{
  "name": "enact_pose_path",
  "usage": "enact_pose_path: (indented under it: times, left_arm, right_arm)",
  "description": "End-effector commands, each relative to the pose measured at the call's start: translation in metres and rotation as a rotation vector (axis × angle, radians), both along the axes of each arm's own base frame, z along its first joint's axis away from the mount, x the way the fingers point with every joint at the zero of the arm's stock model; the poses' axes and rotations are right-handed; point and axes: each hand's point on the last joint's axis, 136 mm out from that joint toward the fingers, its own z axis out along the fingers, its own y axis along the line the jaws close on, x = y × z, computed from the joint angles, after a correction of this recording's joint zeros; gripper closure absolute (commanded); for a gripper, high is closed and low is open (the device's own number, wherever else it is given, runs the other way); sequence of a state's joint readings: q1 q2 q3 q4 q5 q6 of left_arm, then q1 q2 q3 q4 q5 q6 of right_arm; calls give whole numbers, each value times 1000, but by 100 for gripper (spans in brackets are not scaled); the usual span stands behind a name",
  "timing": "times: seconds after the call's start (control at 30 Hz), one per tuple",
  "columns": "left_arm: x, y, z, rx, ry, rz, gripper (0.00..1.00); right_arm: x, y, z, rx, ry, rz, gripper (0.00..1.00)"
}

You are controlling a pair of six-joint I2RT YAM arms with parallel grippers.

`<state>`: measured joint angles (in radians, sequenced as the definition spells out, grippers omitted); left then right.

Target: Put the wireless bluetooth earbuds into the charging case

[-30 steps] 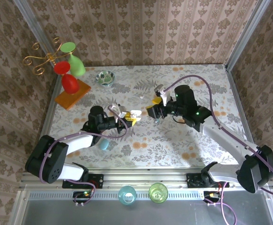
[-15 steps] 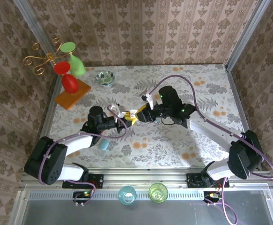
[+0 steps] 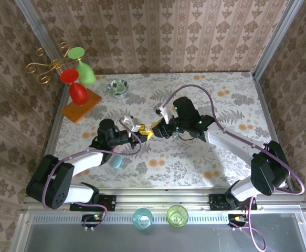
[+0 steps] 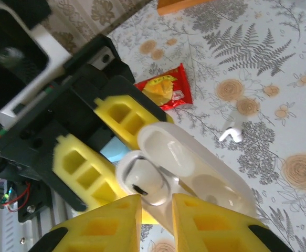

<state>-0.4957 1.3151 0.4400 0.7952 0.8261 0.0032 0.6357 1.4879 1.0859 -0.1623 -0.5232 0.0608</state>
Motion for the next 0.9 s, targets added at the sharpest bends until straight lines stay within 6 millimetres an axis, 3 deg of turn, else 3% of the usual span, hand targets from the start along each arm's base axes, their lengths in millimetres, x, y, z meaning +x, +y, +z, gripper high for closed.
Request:
enact_pose_path:
  times: [0.0,0.17,0.37,0.53,0.67,0.87]
  left_arm:
    - [-4,2,14,-25,-50,-3,100]
    - [-4,1,16,-24,-50,-10,100]
    - [0,5,10,-12,-53,14,100]
    - [10,23,7,-15,-51,74,100]
    - [9,35,14,-15,-69,112,100]
    - [-1,45,34,-18,-122,141,100]
  right_arm:
    - [8,-5,-2,-64,-40,-27,76]
    - [9,-7,3,-69,-56,-36,74]
    - [-4,-7,32,53,-103,15,61]
    - [18,-28,47,166,-84,-125,45]
    - [54,-51,26,154,11,-343,37]
    - [83,-47,-27,38,231,-475,38]
